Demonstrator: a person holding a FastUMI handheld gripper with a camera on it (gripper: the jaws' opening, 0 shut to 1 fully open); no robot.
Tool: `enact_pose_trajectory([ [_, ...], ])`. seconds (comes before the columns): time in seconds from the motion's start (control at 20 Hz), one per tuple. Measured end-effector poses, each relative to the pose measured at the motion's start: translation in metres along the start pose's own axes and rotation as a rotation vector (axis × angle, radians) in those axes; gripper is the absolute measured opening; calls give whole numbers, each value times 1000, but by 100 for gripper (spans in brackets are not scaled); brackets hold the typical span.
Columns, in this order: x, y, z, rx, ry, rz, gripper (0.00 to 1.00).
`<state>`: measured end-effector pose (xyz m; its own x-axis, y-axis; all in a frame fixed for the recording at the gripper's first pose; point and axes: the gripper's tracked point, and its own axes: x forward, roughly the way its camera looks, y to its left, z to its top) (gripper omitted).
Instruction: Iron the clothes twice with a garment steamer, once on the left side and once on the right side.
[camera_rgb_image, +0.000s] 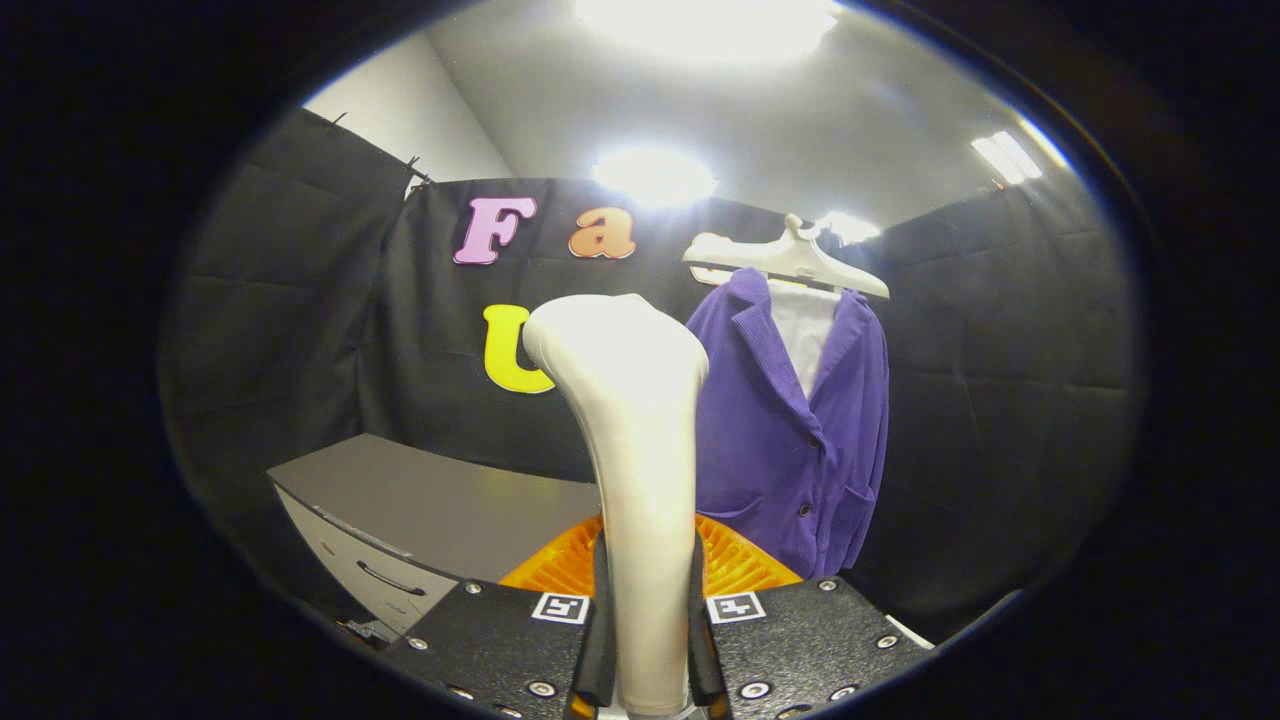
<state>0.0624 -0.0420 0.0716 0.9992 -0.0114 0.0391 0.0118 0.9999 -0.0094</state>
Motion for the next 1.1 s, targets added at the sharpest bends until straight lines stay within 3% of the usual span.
enact_pose_trajectory([
  [0.4,-29,55,1,-16,-13,15,28],
  [1.1,-46,73,-31,-20,32,30,28],
])
